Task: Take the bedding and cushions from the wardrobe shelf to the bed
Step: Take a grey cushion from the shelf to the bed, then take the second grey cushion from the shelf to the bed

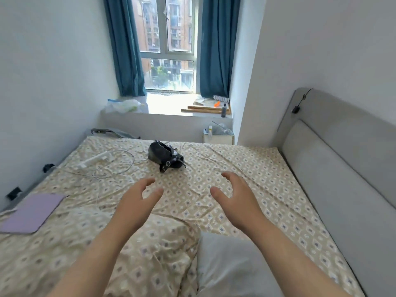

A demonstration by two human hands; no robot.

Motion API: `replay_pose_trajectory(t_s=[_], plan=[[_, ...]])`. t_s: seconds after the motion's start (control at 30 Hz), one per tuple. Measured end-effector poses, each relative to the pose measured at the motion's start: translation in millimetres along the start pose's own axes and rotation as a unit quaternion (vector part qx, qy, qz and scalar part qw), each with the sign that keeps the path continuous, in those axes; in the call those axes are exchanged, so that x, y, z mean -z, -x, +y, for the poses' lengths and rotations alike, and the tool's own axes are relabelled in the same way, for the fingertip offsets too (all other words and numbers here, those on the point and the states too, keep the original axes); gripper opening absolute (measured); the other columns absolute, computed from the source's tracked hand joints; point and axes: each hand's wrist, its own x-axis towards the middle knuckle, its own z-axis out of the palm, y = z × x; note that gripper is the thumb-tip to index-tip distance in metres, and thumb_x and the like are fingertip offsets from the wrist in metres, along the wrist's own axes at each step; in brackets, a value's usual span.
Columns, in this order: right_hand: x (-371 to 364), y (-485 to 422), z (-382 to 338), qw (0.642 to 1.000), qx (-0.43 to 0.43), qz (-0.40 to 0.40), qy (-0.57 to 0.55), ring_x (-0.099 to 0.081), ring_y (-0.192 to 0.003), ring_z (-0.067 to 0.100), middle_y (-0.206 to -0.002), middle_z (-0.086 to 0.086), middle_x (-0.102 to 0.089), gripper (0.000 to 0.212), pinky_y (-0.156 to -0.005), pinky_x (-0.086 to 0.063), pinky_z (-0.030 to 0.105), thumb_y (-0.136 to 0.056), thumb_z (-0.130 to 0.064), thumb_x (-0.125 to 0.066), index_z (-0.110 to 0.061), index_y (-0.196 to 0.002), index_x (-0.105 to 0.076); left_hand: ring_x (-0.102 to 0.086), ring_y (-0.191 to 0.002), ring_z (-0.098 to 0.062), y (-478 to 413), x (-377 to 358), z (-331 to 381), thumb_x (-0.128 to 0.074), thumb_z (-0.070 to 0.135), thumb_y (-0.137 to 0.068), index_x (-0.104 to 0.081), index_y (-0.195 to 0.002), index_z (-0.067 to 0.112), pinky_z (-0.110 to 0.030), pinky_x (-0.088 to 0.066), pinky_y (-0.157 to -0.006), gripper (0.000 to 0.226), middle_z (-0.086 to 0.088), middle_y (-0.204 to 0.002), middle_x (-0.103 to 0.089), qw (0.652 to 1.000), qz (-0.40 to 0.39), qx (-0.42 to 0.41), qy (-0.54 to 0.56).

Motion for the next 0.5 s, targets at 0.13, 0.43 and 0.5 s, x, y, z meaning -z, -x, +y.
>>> replay_pose_trajectory(t_s=[0.13, 0.43, 0.5], plan=[[1.6, -5.5, -50.6, 0.997, 0.076, -0.004, -0.023, -0.041, -0.125, 0.011, -0.138, -0.007, -0.045, 0.059, -0.101, -0.033, 0.031, -0.082, -0.054, -0.057, -0.03, -0.135, -0.044, -0.044, -0.121, -0.006, 22.0, 47.2, 17.6, -0.056, 0.053, -0.084, -0.052, -0.13, 0.033, -0.029, -0.035, -0.09, 0.05, 0.013, -0.135, -0.051, 0.998, 0.06, 0.009, -0.016], [-17.3, -7.5, -116.6, 0.964, 0.22, -0.122, -0.082, -0.043, -0.125, 0.014, -0.137, -0.006, -0.047, 0.058, -0.104, -0.037, 0.04, -0.084, -0.053, -0.058, -0.028, -0.135, -0.044, -0.045, -0.124, -0.009, 103.9, 125.4, 53.2, -0.056, 0.048, -0.088, -0.051, -0.133, 0.03, -0.032, -0.035, -0.095, 0.049, 0.01, -0.139, -0.049, 0.966, 0.243, 0.071, -0.048], [-23.3, -3.8, -129.2, 0.951, 0.256, -0.144, -0.091, -0.042, -0.127, 0.013, -0.137, -0.008, -0.046, 0.057, -0.104, -0.036, 0.038, -0.085, -0.053, -0.057, -0.03, -0.135, -0.043, -0.045, -0.125, -0.012, 127.6, 135.8, 62.4, -0.057, 0.048, -0.087, -0.051, -0.133, 0.026, -0.032, -0.034, -0.097, 0.051, 0.008, -0.137, -0.05, 0.955, 0.28, 0.08, -0.063]])
